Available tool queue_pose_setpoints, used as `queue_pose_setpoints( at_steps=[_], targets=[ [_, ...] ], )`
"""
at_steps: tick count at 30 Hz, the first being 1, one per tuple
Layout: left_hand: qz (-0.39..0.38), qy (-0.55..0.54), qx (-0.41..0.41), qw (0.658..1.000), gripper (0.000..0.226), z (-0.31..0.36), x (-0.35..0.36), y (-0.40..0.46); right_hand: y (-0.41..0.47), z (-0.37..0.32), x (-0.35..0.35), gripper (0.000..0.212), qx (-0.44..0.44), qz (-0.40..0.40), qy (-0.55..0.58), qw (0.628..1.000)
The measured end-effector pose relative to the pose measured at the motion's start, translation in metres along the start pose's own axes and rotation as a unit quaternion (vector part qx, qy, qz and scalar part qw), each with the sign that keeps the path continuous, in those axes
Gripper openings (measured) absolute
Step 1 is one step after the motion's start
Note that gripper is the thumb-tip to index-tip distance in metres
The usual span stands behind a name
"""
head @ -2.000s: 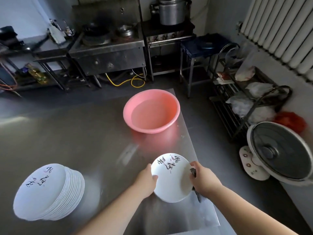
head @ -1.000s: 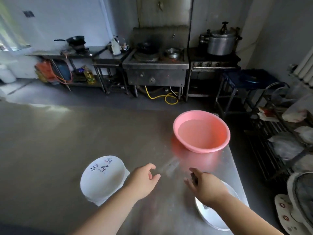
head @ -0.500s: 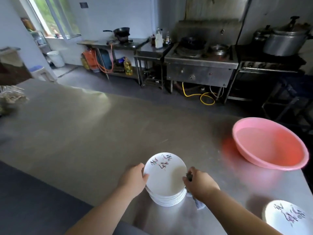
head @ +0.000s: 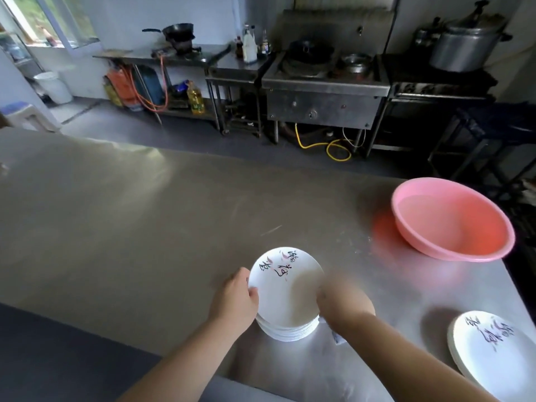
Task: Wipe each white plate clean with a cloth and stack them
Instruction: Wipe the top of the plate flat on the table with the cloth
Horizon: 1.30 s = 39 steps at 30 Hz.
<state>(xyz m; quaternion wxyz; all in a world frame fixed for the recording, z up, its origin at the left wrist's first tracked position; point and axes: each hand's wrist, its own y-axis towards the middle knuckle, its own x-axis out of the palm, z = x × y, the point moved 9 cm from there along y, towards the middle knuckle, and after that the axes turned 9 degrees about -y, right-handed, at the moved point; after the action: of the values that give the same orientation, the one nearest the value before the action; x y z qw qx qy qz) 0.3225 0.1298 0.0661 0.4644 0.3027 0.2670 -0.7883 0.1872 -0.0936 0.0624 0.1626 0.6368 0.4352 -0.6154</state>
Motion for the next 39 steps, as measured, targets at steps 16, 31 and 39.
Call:
queue_pose_setpoints(
  at_steps=[16,31,39],
  targets=[
    [-0.182,-0.180,0.024,0.966,0.064,0.093,0.158,-0.077,-0.070,0.213,0.006,0.016,0.127,0.091,0.162,0.974],
    [-0.235,-0.111,-0.044,0.965,0.064,0.056,0.274,-0.099,-0.066,0.284,0.102,0.010,0.142,-0.055,0.096,0.984],
    [-0.117,0.065,0.134,0.982,0.079,0.060,0.267,-0.098,-0.049,0.203,0.052,0.065,-0.059,0.037,-0.027,0.997]
  ],
)
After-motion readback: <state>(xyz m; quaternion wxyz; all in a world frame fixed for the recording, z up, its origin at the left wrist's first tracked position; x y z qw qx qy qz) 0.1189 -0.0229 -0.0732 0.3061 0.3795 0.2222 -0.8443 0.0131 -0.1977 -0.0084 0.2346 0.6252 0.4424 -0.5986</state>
